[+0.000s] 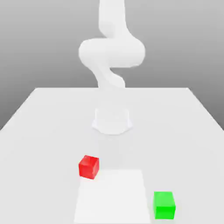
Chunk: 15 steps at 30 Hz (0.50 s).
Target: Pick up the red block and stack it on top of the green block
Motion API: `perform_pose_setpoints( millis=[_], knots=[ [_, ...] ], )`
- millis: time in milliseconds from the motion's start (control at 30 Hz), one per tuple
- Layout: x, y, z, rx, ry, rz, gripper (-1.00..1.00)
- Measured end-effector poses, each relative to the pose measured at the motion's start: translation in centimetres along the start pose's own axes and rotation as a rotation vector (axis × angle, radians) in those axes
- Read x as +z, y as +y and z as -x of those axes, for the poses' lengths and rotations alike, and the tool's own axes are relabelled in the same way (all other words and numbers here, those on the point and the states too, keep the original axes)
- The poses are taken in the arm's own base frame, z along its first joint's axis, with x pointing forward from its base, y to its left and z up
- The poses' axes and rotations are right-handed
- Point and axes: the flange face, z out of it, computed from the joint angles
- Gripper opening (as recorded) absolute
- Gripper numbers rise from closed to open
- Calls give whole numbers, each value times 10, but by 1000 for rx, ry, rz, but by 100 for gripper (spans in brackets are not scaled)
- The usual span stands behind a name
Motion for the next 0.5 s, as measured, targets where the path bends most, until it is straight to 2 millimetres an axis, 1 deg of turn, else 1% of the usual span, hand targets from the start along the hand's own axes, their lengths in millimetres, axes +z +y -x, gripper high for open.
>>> perform_pose_setpoints(
  millis=[67, 133, 200, 267, 333, 400, 500],
  knots=[
    [50, 18, 8, 23, -39, 65, 0],
    [96, 41, 18, 47, -78, 129, 0],
    [138, 67, 31, 74, -119, 191, 0],
    [175, 97, 47, 103, -161, 254, 0],
    [209, 131, 67, 134, -206, 317, 0],
    [238, 167, 91, 169, -254, 382, 0],
    [274, 229, 136, 228, -335, 485, 0]
  ],
)
